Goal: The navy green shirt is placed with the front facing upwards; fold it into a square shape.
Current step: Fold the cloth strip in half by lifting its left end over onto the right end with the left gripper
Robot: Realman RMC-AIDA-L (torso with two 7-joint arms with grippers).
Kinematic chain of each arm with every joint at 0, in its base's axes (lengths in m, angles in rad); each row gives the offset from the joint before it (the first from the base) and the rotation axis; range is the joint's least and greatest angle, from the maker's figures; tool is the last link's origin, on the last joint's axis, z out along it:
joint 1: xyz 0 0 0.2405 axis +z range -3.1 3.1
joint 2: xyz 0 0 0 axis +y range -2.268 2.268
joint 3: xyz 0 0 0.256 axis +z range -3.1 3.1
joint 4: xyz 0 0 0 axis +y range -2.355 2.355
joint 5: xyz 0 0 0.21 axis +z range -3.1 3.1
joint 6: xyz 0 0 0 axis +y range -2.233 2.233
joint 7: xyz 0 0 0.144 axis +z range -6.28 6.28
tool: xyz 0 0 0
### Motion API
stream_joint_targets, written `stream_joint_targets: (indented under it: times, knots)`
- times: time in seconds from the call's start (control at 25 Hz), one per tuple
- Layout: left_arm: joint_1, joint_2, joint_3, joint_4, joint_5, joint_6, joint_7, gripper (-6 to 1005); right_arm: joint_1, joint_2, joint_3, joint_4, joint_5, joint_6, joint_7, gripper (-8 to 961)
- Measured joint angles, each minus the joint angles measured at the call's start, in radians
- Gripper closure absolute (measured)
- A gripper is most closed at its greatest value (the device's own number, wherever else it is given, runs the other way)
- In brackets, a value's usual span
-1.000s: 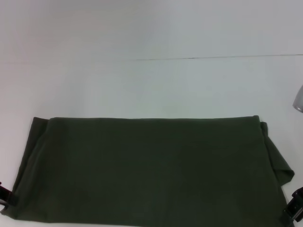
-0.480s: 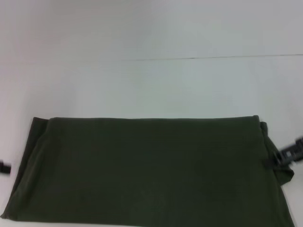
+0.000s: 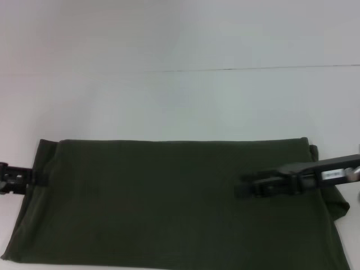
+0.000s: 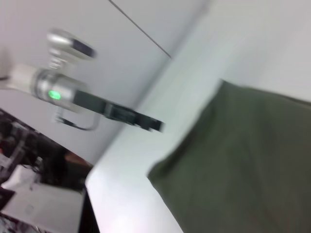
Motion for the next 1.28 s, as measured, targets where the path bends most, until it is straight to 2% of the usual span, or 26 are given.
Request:
stream_joint_targets:
  times: [0.12,0.28,0.56,0.76,1.08,1.28]
  knots:
    - [-0.008,-0.004,0.002,-0.026,-0.026,-0.005,0.008,193,-0.024,0.036,0.0,0.029,0.042,0.072,-0.064,89]
    - [-0.024,-0.002,0.015,-0.094,-0.05,-0.024,0.007,151,-0.039,0.053,0.001,0.078,0.08,0.205,-0.11,90]
    - [-0.041,-0.014,0.086,-0.155,-0.046,-0.114,-0.013,155,-0.044,0.062,0.001,0.14,0.151,0.278,-0.184,91]
    - [-0.043,-0.022,0.146,-0.155,-0.036,-0.158,-0.045,157,-0.033,0.064,-0.023,0.152,0.146,0.307,-0.185,91]
    - [-0.046,-0.02,0.155,-0.149,0.004,-0.198,-0.054,159,-0.03,0.055,-0.148,0.143,0.144,0.322,-0.212,89]
    - [-0.045,-0.019,0.151,-0.138,0.02,-0.208,-0.056,160,-0.03,0.055,-0.157,0.142,0.144,0.323,-0.251,90]
